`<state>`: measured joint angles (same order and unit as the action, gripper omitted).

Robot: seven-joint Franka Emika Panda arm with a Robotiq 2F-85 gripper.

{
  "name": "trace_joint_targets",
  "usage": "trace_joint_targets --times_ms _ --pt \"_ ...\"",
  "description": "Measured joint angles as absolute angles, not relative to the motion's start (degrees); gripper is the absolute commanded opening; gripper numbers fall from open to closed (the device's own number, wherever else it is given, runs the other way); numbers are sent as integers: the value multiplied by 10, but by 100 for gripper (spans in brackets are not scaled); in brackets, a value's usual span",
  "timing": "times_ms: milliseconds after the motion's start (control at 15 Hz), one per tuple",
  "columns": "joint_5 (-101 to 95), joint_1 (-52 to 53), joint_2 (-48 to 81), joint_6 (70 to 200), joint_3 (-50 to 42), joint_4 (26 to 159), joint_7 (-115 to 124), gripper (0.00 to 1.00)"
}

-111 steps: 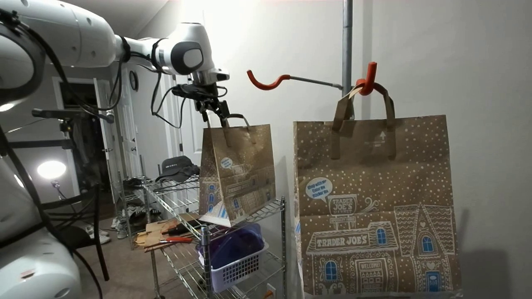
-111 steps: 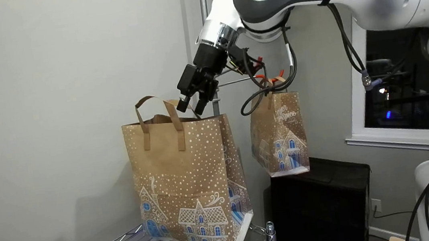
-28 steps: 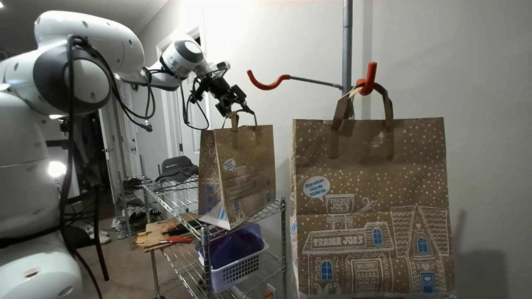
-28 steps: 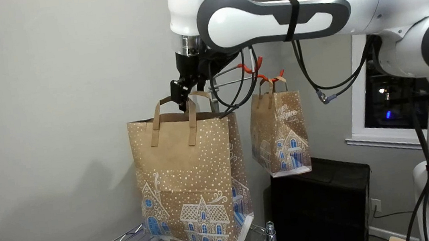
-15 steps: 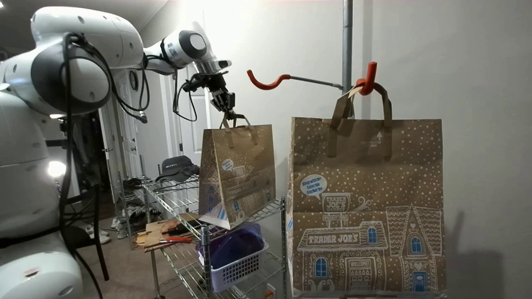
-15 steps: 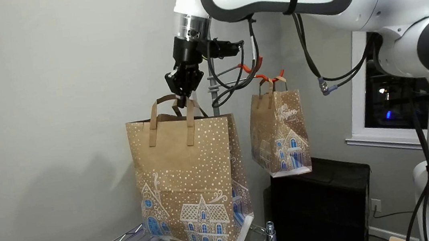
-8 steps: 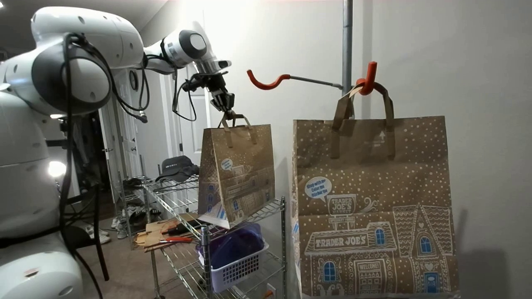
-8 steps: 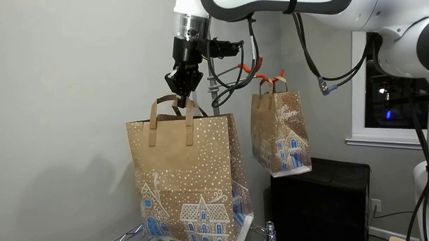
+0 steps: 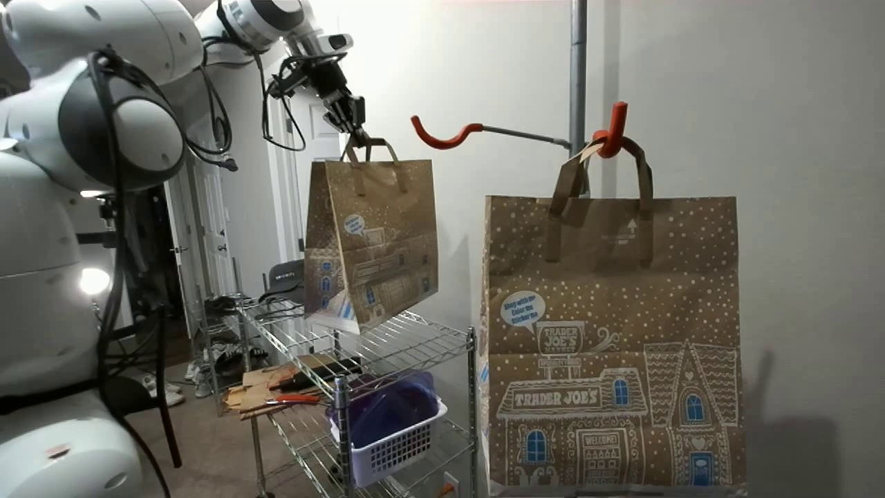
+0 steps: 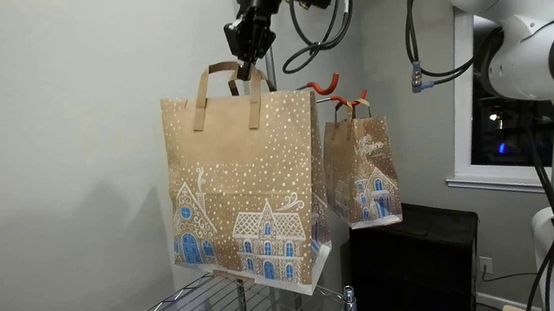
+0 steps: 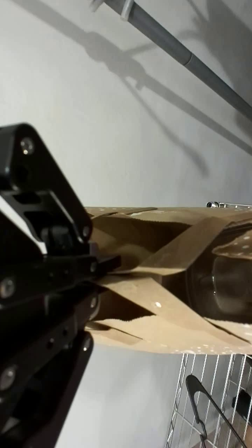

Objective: Hang the paper bags on the rack

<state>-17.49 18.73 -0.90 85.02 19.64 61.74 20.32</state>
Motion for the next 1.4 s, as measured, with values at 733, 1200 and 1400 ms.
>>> trace_joint_targets --times_ms 733,1200,1400 --pt "-211 220 37 721 213 423 39 6" --pt "-134 170 68 673 175 353 -135 5" --pt "-96 137 69 617 161 324 -203 5"
